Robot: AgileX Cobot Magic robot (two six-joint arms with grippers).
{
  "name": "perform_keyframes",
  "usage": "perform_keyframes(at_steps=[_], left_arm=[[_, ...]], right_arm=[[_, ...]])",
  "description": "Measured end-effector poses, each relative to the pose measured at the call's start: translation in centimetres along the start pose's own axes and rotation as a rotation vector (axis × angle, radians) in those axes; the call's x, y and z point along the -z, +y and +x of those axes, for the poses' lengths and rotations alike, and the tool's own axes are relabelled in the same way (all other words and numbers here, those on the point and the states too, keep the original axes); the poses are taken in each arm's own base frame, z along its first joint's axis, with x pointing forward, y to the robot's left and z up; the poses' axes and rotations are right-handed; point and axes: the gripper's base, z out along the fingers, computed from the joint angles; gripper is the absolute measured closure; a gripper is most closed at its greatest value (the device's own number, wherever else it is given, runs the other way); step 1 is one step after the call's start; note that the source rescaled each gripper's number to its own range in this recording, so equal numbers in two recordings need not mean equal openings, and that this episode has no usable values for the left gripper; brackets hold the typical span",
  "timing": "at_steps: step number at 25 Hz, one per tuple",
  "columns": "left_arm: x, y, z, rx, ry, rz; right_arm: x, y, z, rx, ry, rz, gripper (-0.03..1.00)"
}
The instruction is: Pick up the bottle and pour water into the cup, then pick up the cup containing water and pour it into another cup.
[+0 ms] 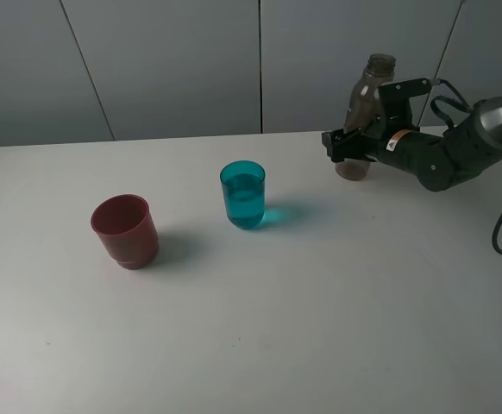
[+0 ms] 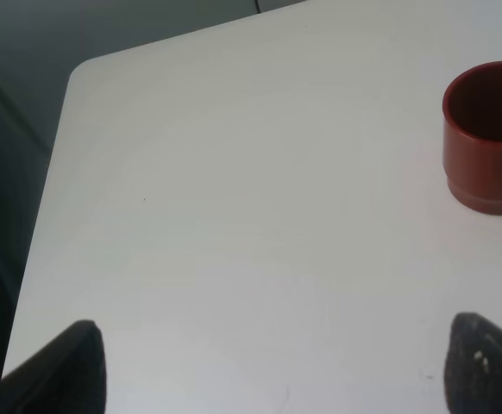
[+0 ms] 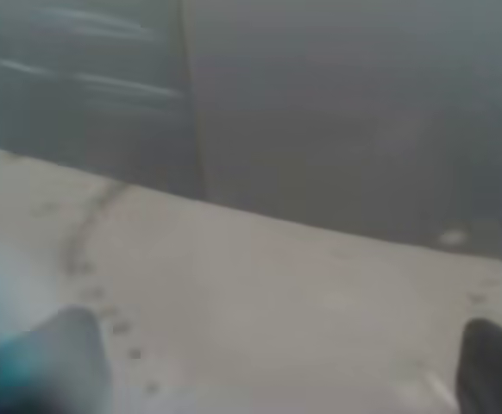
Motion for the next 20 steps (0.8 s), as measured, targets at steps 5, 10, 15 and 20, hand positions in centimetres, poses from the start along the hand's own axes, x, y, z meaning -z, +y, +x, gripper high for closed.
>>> perform_keyframes(at_steps=[5, 10, 15, 20], left_arm=[[0.0, 0.0, 0.0, 0.0, 0.0, 0.0], [0.0, 0.0, 0.0, 0.0, 0.0, 0.0], [0.0, 0.0, 0.0, 0.0, 0.0, 0.0], [0.0, 0.0, 0.0, 0.0, 0.0, 0.0]], right_arm=[[0.1, 0.0, 0.2, -0.004, 0.016, -0.001, -0.03], [1.5, 0.2, 0.0, -0.005, 0.033, 0.001, -0.03], [3.6, 0.5, -0.5, 0.009, 0.037, 0.002, -0.03], [6.0, 0.9, -0.5, 0.043, 0.061, 0.003, -0.03]])
